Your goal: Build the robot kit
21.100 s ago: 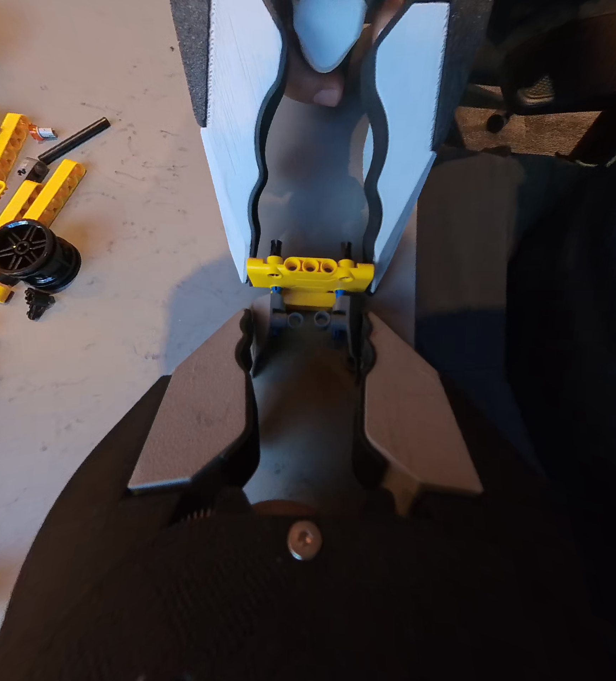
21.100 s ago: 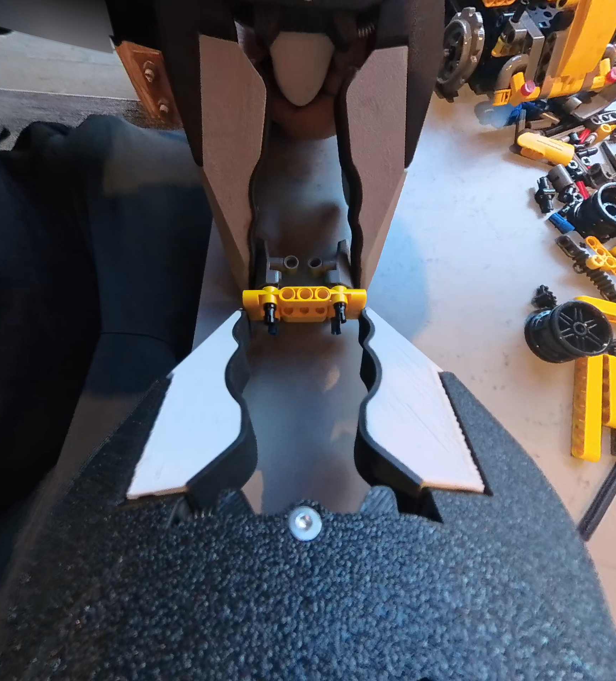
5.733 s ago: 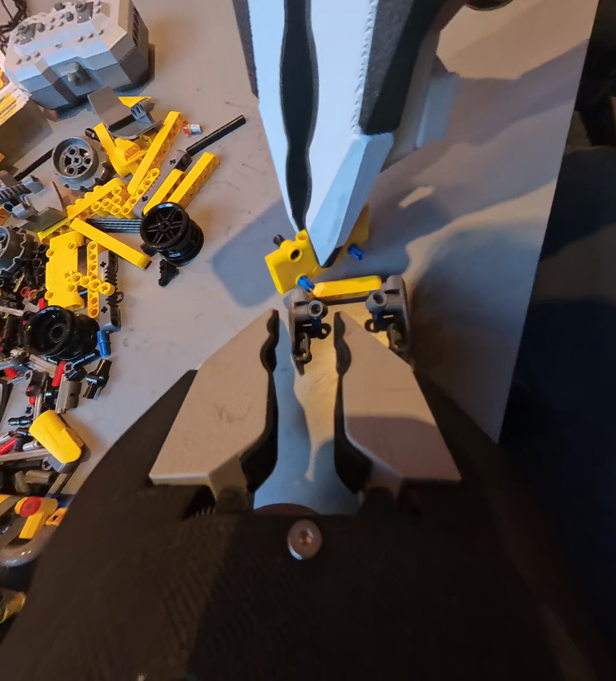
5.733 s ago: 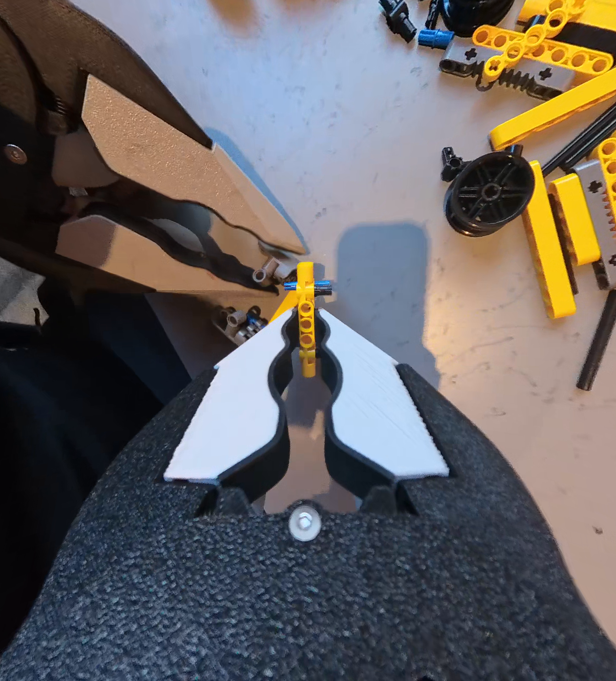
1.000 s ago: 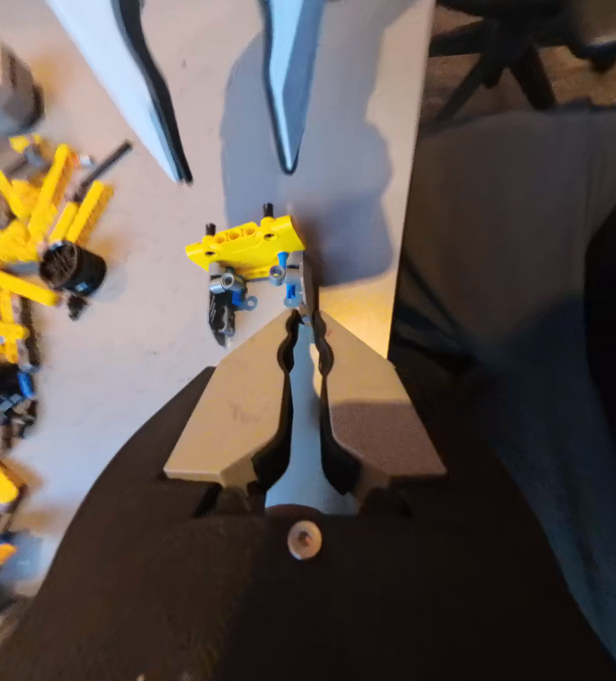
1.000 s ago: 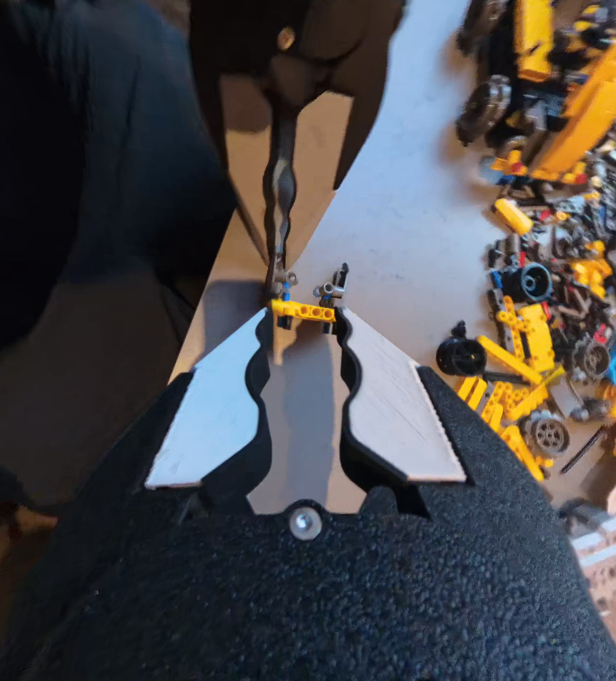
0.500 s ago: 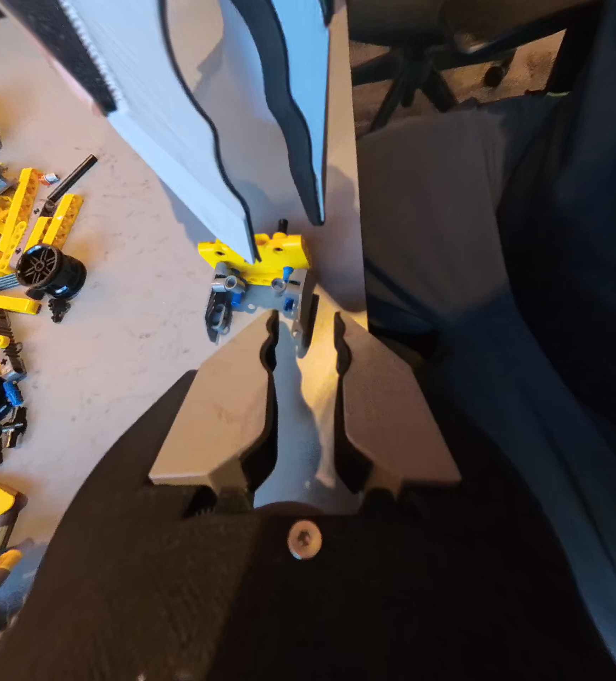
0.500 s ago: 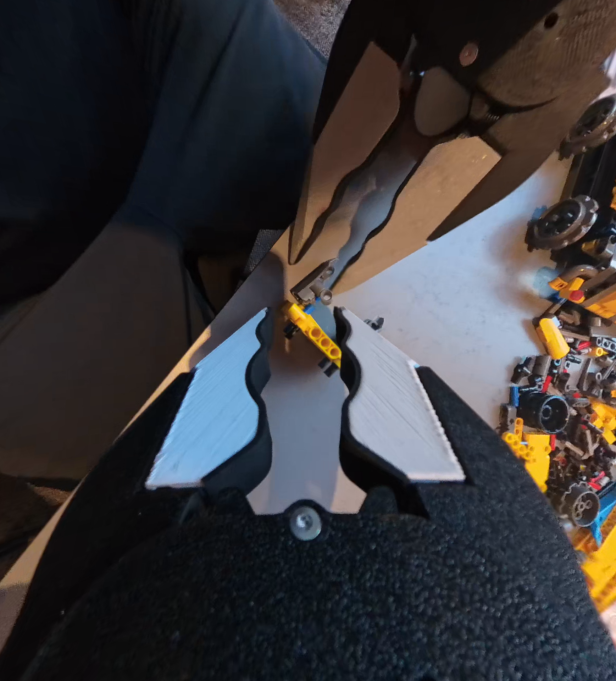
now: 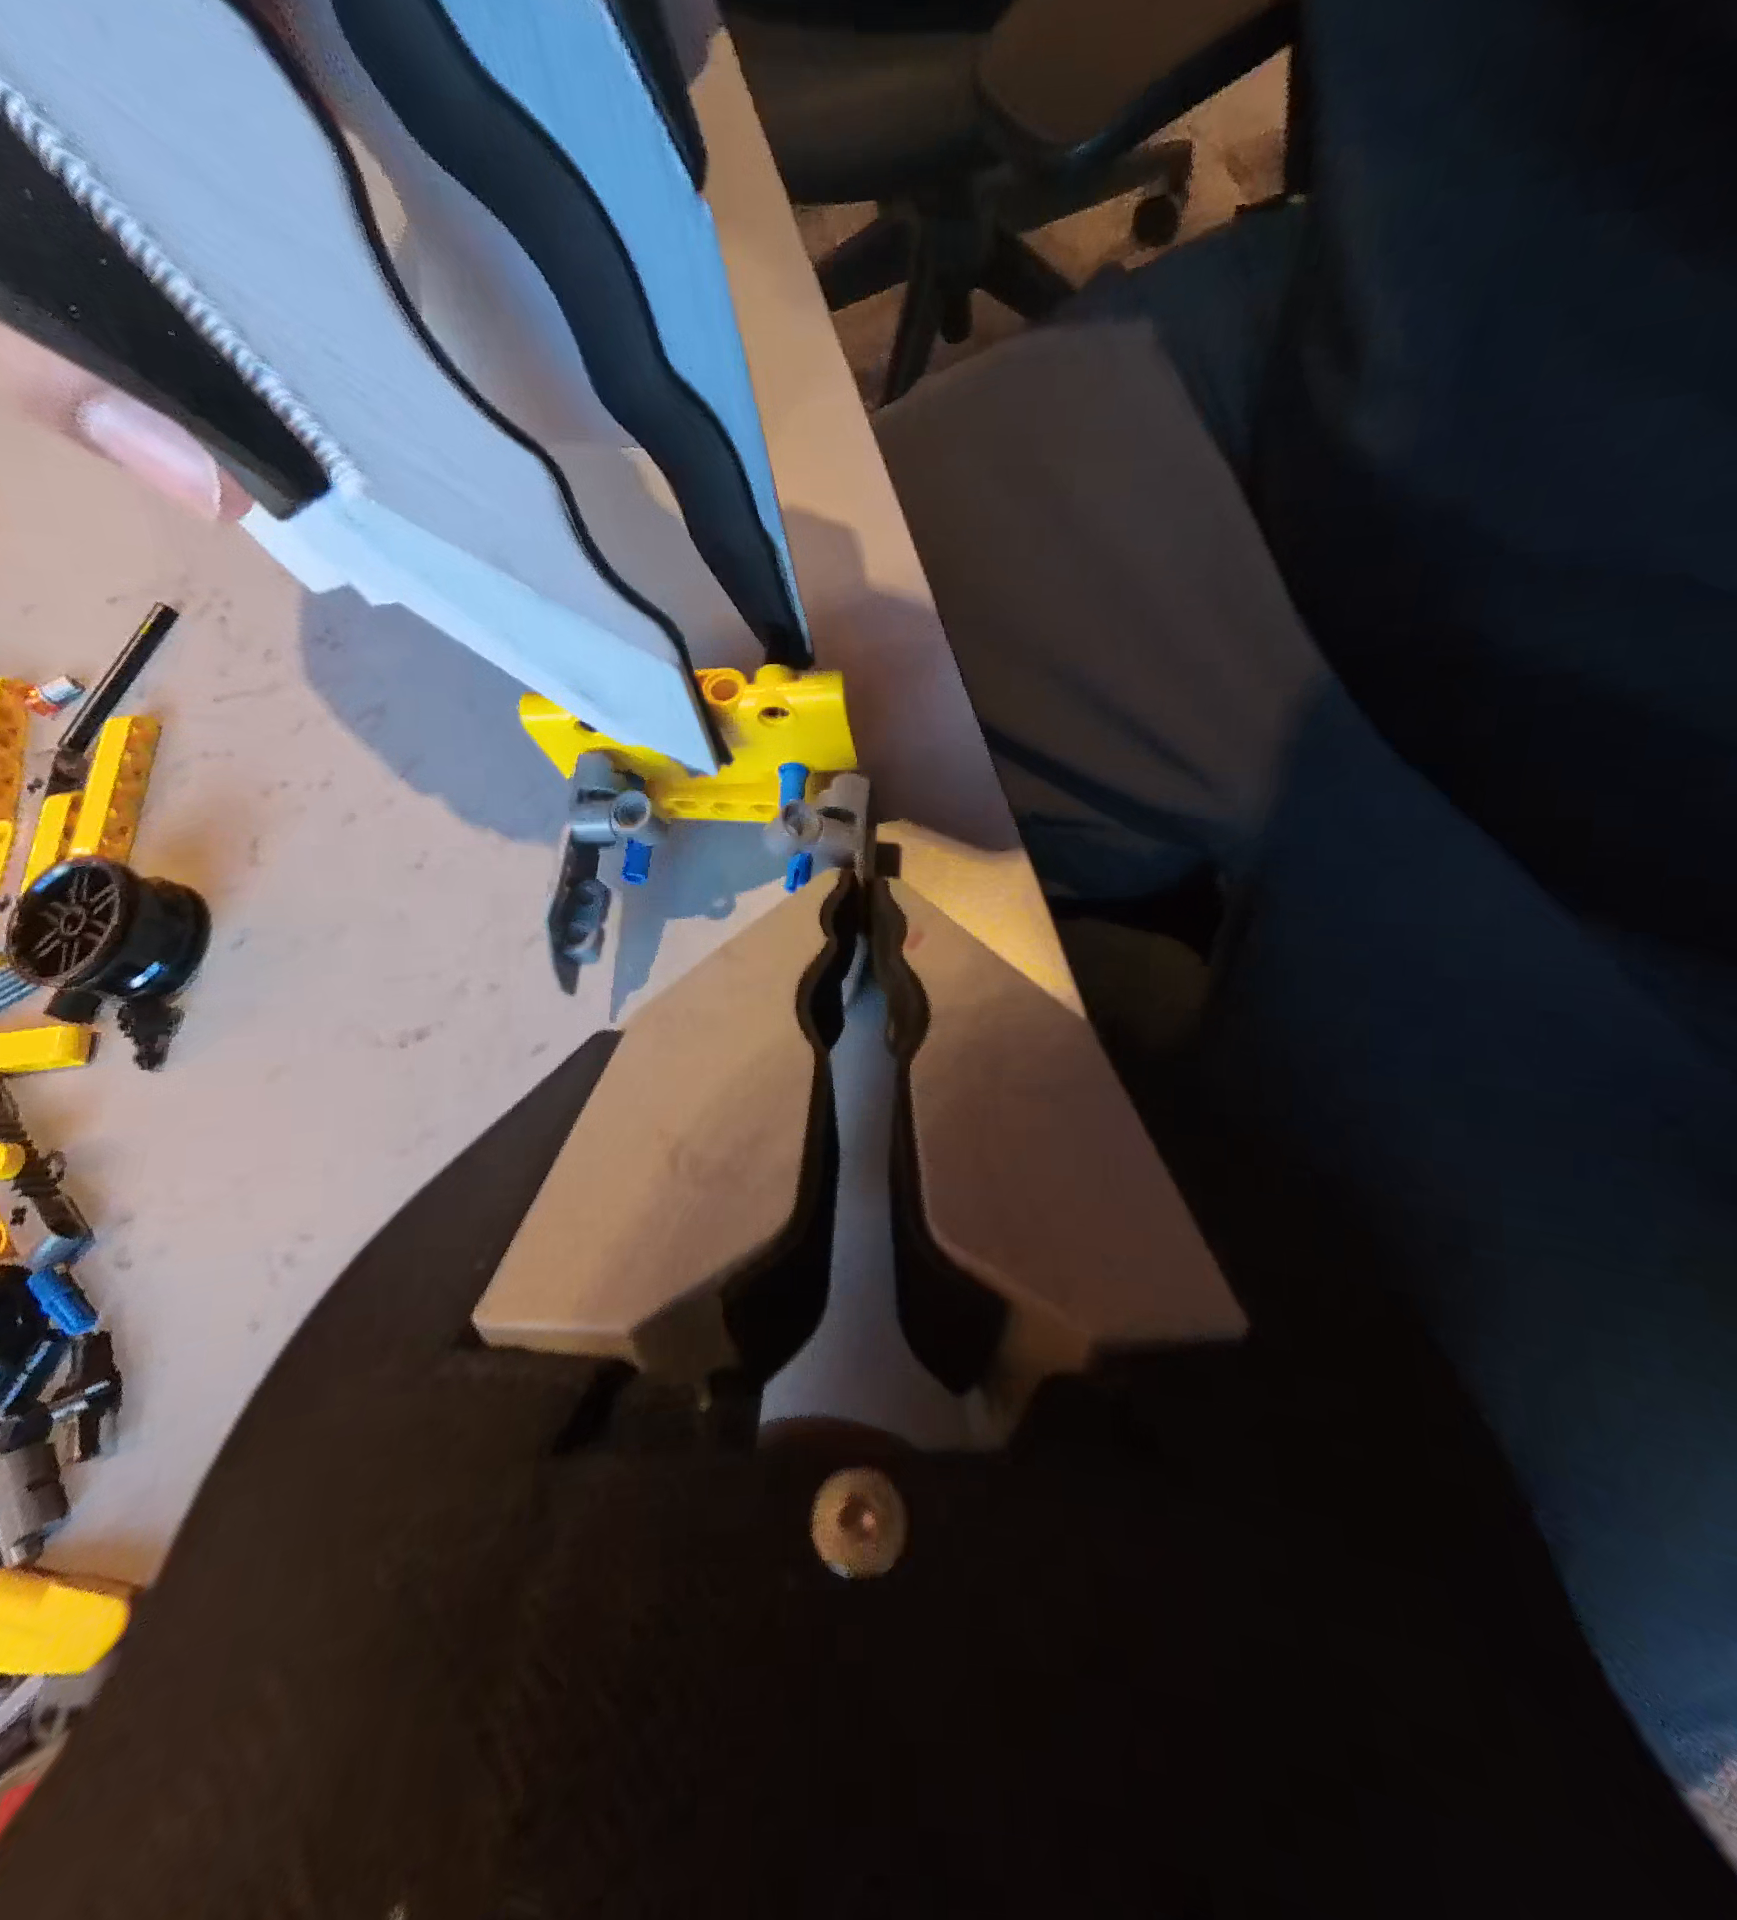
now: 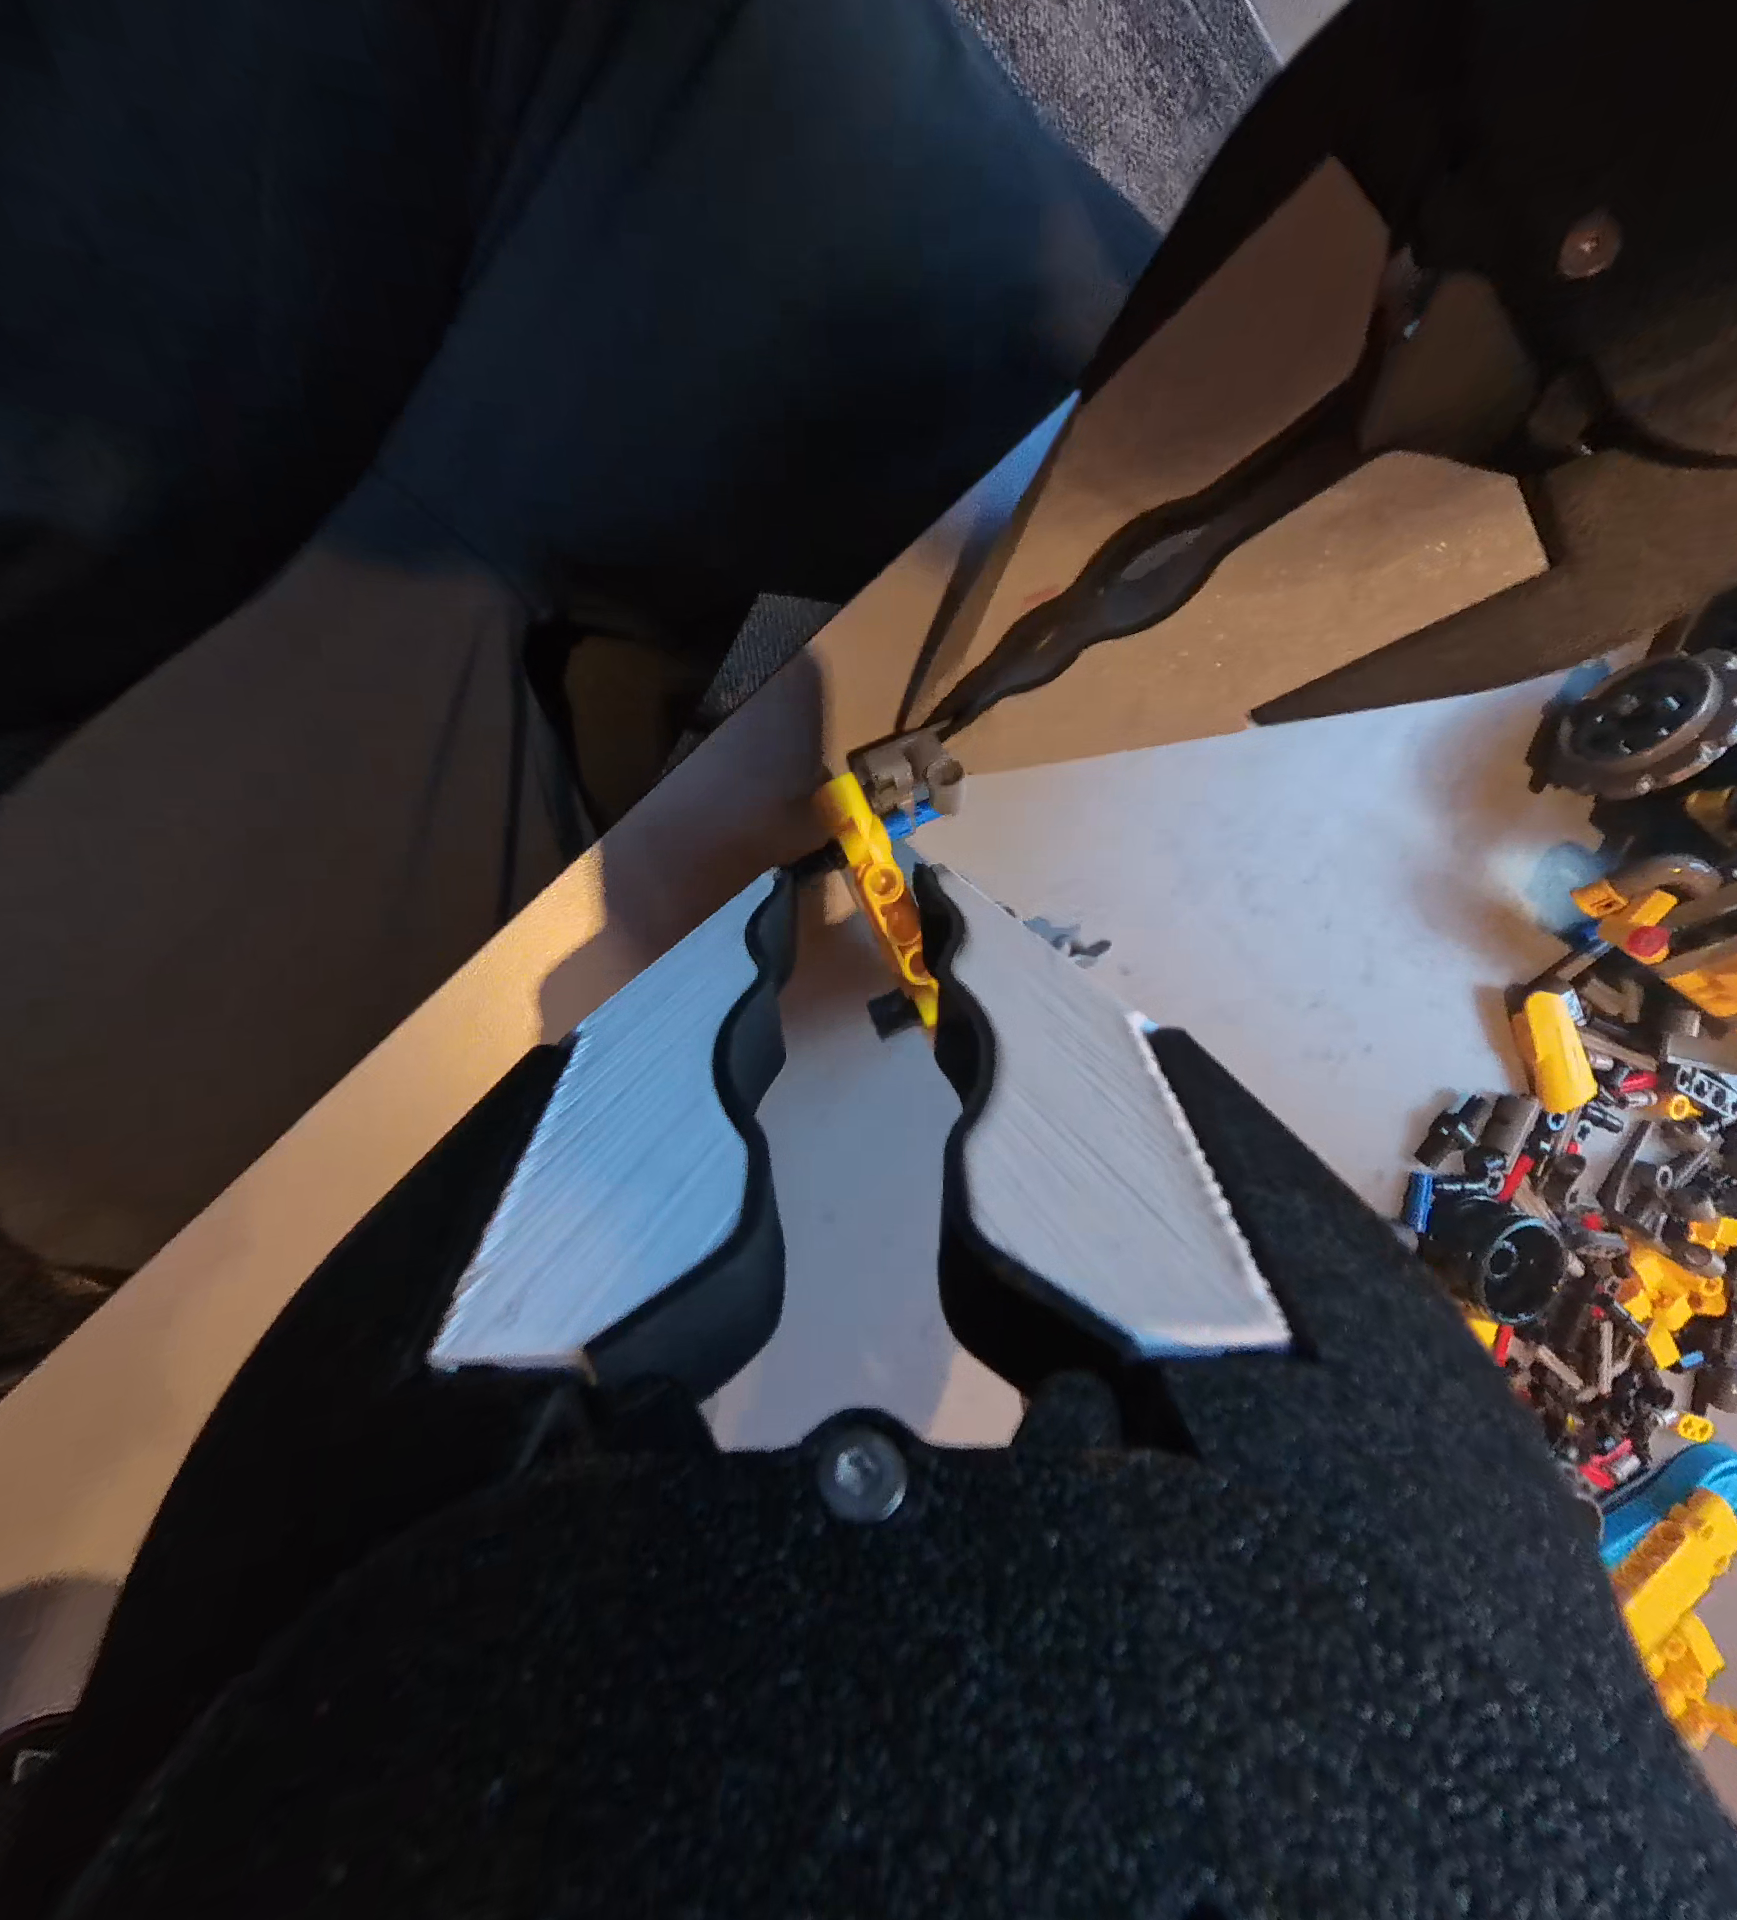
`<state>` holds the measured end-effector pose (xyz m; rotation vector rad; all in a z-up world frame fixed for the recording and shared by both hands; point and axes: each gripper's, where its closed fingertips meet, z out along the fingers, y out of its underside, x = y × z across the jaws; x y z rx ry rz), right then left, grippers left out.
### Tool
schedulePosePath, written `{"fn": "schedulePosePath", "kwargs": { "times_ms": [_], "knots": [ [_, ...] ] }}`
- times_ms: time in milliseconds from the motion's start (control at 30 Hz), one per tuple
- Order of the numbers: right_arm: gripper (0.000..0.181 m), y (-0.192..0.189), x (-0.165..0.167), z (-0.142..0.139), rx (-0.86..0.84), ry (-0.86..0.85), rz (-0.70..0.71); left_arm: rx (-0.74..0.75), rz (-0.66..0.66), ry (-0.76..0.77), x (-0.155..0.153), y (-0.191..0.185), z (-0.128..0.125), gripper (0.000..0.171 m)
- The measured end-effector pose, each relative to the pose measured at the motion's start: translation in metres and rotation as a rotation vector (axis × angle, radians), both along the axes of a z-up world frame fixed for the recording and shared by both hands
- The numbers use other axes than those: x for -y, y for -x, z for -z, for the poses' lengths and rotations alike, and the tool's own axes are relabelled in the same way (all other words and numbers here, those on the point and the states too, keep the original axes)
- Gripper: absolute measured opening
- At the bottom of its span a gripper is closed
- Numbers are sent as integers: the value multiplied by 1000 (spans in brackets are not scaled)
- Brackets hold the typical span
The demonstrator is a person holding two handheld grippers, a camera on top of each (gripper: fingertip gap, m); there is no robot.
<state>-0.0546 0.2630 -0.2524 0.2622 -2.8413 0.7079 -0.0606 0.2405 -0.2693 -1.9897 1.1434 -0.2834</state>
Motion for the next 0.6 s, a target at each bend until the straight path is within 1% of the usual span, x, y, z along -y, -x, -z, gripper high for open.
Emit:
{"fn": "schedulePosePath", "kwargs": {
  "times_ms": [233, 600],
  "knots": [
    [18, 2, 10, 4, 85, -17, -52, 46, 109, 51, 7, 7, -1, 1],
    [16, -1, 11, 6, 231, -48, -128, 47, 102, 48, 6, 13, -1, 3]
  ]
}}
